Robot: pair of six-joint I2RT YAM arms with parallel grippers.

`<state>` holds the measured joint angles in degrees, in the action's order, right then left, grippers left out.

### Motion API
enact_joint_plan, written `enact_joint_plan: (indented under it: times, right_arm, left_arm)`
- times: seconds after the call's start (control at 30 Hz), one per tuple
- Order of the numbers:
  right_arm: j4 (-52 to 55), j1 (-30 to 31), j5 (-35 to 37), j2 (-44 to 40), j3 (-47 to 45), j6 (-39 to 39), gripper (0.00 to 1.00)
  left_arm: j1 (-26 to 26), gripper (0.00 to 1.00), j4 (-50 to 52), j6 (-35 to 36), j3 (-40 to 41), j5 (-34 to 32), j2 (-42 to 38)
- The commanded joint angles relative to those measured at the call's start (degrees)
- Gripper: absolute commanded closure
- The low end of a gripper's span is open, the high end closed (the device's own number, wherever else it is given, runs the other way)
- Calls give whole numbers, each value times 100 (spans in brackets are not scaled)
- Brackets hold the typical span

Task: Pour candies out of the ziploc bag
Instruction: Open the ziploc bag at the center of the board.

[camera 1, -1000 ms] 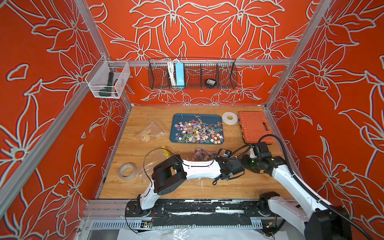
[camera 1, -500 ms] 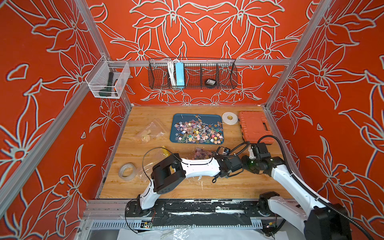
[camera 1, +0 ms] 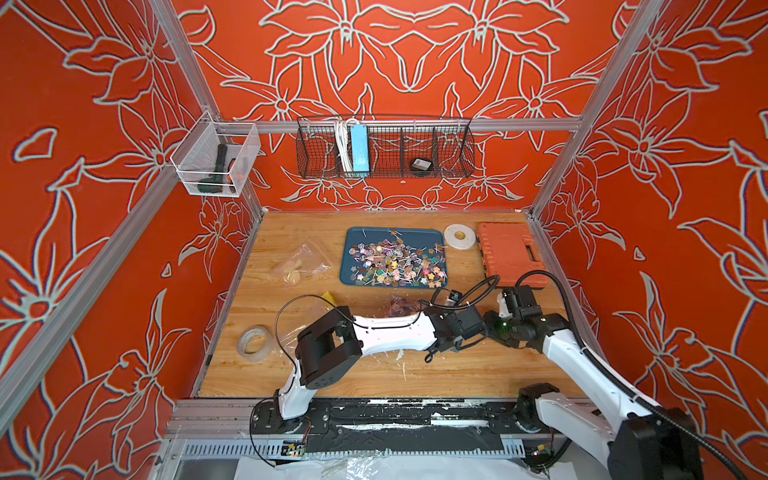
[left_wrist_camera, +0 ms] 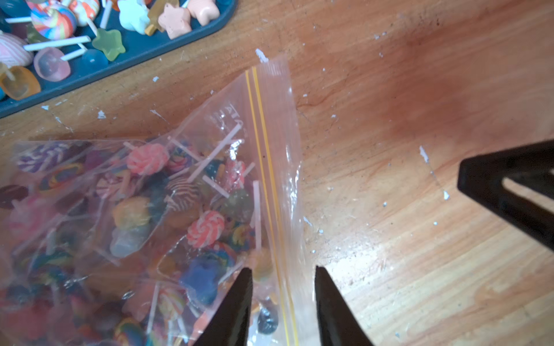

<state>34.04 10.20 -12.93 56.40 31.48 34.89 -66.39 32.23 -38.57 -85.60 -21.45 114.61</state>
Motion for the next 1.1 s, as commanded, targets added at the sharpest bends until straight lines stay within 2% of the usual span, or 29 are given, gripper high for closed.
enact_joint_plan:
  times: [0.0, 0.47, 1.07]
  right_arm:
    - [103, -34, 56, -32, 32, 0, 52]
    - [84, -43, 53, -15, 27, -13, 52]
    - [50, -40, -7, 3, 22, -9, 52]
  left_arm:
    - [55, 62, -20, 16, 148, 62, -114]
    - [53, 62, -208, 44, 134, 313, -18]
    - [55, 63, 15, 34, -44, 126, 284]
